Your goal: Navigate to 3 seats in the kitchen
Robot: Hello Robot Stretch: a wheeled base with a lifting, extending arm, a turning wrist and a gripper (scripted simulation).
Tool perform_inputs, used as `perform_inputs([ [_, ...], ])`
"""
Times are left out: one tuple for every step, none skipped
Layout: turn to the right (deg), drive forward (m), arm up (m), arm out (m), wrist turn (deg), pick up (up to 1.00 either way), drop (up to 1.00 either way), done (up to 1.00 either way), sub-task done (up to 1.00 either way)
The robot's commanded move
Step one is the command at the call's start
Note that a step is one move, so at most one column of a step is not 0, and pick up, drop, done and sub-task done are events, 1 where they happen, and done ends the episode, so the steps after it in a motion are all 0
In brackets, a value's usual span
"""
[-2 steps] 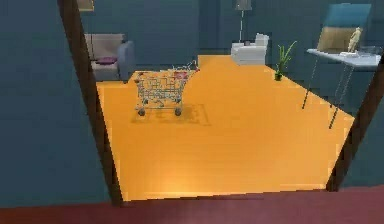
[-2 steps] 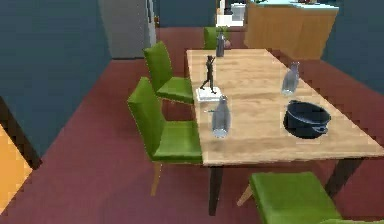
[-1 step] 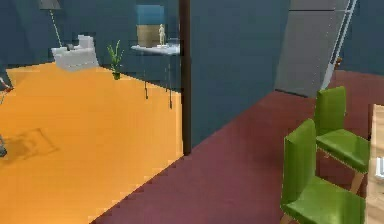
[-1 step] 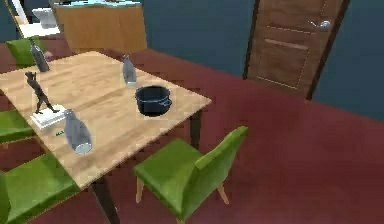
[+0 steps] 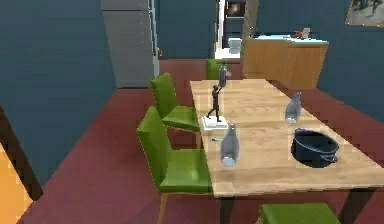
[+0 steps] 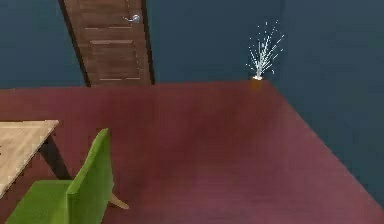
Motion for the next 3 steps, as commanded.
perform_inputs([
  [45.0,0.00,0.00,0.00,0.0,0.00,0.00,0.00,0.00],
  [0.0,0.00,0.00,0.00,0.0,0.00,0.00,0.00,1.00],
  [-45.0,0.00,0.00,0.00,0.0,0.00,0.00,0.00,0.00],
])
